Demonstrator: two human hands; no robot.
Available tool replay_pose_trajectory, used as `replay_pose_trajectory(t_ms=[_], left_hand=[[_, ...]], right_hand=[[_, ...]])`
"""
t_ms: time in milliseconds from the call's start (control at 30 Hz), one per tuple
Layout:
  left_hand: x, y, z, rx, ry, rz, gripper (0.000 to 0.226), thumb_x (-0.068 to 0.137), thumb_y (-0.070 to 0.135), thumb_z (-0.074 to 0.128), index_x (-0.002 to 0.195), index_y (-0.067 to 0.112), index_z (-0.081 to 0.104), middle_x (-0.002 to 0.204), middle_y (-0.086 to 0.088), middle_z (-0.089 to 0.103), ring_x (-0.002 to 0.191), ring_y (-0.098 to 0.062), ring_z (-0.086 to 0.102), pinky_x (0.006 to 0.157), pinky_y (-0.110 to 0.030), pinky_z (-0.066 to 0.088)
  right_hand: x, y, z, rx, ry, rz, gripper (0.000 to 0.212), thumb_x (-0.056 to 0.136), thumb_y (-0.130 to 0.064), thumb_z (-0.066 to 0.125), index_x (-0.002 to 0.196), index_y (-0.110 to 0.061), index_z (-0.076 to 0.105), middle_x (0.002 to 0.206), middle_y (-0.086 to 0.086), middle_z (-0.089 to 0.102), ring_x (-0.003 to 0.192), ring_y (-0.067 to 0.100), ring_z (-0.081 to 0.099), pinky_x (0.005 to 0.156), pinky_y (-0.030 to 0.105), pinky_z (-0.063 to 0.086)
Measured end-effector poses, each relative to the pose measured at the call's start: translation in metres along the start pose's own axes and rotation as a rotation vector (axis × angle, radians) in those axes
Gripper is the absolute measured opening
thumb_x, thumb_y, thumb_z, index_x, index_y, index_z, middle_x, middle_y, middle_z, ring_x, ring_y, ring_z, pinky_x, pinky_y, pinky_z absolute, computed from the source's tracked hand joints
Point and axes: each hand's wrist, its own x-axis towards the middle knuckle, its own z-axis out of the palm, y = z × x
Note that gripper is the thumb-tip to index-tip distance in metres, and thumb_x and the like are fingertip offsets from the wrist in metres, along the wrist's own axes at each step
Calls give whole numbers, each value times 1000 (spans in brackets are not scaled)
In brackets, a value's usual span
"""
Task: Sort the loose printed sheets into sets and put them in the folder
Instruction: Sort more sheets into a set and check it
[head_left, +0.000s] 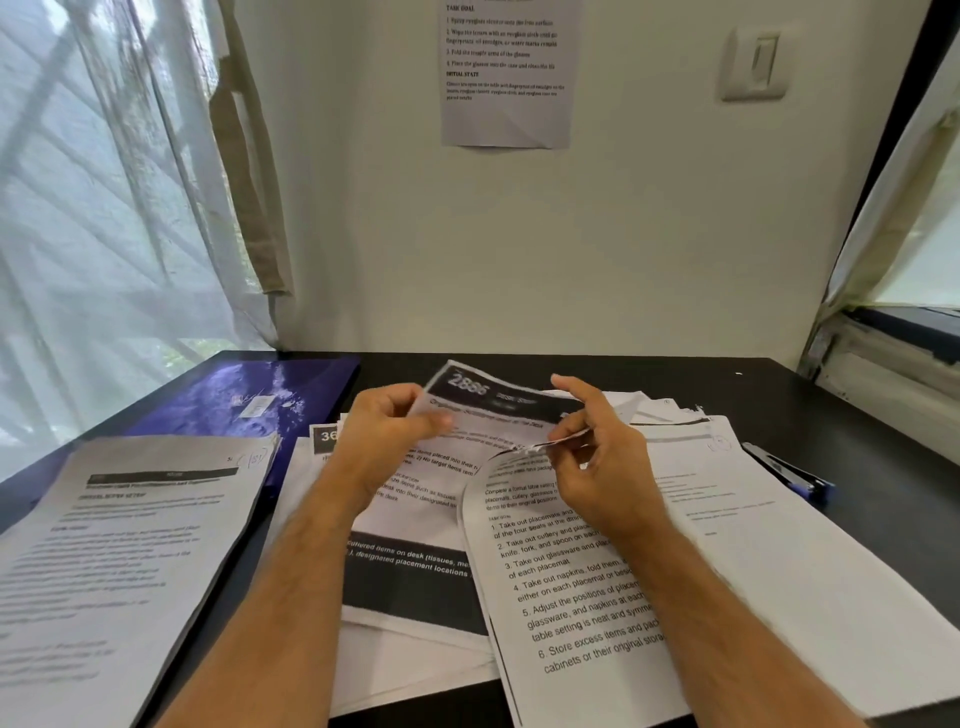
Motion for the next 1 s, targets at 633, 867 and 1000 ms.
replay_pose_trajectory(t_ms=[633, 867, 1000], left_hand=[[17, -40, -17, 805, 338, -489, 81, 77, 44, 82, 140, 20, 37, 130, -8, 58, 122, -32, 53, 107, -52, 30], [15, -28, -14, 369, 343, -90, 26, 92, 24, 71, 117, 17, 70, 109, 0, 73, 91, -14, 68, 62, -16, 46], [14, -18, -6, 321, 375, 24, 27, 98, 22, 62, 124, 20, 67, 110, 6, 70, 91, -11, 66, 66, -17, 48]], right_hand=[[0, 9, 2, -56, 4, 3, 26, 82, 2, 72, 91, -22, 74, 93, -10, 72, 85, 9, 68, 69, 28, 61], [0, 1, 1, -43, 0, 5, 29, 84, 3, 71, 96, -24, 72, 96, -13, 69, 87, 4, 67, 72, 16, 57], [0, -1, 0, -49, -10, 12, 30, 85, 2, 71, 97, -26, 71, 98, -17, 66, 89, 1, 65, 75, 10, 54]])
